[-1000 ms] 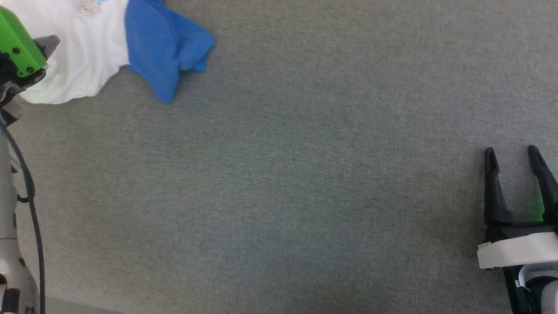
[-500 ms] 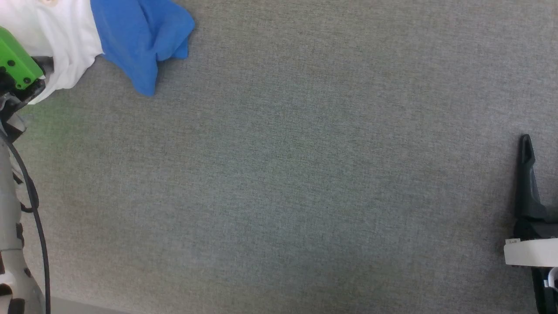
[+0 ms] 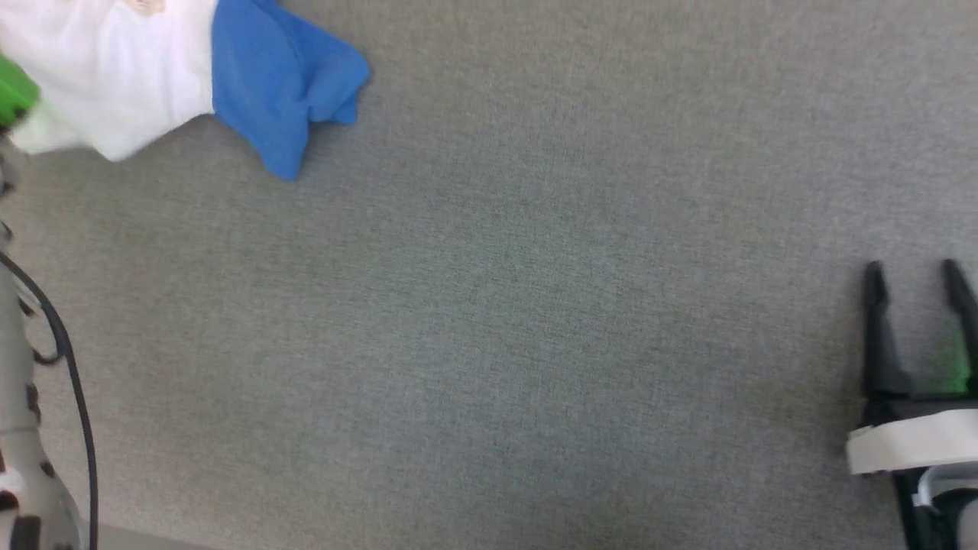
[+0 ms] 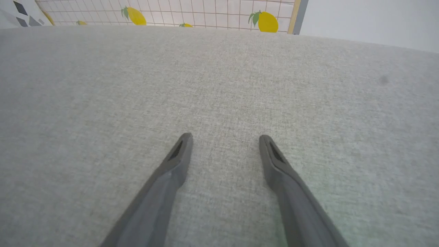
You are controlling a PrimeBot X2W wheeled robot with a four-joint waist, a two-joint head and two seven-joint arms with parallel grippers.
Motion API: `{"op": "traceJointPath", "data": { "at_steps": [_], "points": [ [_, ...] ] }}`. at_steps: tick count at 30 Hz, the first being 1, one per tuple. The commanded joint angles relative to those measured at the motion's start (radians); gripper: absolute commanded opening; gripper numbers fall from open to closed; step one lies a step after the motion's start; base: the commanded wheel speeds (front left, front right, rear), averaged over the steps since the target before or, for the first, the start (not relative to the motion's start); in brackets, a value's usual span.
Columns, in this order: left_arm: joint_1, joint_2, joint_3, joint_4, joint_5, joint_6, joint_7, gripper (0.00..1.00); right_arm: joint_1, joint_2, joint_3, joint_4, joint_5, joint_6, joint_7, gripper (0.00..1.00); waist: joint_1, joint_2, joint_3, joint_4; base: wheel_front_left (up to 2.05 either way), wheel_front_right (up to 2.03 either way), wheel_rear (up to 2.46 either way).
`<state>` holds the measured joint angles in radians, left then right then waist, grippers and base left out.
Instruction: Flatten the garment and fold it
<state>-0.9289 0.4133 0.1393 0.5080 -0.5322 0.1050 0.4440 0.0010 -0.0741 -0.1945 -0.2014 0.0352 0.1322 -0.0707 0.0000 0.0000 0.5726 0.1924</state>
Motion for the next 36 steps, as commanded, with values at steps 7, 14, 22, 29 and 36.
{"op": "traceJointPath", "data": {
  "at_steps": [7,14,22,29,36],
  "points": [
    [-0.168,0.029,-0.052,-0.098,0.033,-0.078,-0.102,0.00,-0.005,0.019,0.044,0.099,0.016,-0.002,-0.040,1.00,0.0000,0.0000,-0.188,-0.016,0.00,0.00,0.00],
    [-0.353,-0.012,-0.151,-0.159,0.069,-0.132,-0.146,0.00,-0.003,0.023,0.087,0.204,0.055,-0.002,-0.087,1.00,0.0000,0.0000,-0.326,-0.065,0.00,0.00,0.00],
    [-0.535,-0.120,-0.252,-0.113,0.076,-0.180,-0.213,0.00,0.001,0.024,0.133,0.313,0.122,-0.002,-0.138,1.00,0.0000,0.0000,-0.438,-0.153,0.00,0.00,0.00],
    [-0.586,-0.269,-0.267,-0.012,-0.037,-0.196,-0.194,0.00,0.004,0.024,0.134,0.355,0.137,-0.002,-0.162,1.00,0.0000,0.0000,-0.465,-0.198,0.00,0.00,0.00],
    [-0.417,-0.348,-0.361,-0.001,-0.165,-0.226,-0.134,0.00,0.008,0.024,0.110,0.373,0.136,-0.002,-0.172,1.00,0.0000,0.0000,-0.469,-0.198,0.00,0.00,0.00]
  ]
}}
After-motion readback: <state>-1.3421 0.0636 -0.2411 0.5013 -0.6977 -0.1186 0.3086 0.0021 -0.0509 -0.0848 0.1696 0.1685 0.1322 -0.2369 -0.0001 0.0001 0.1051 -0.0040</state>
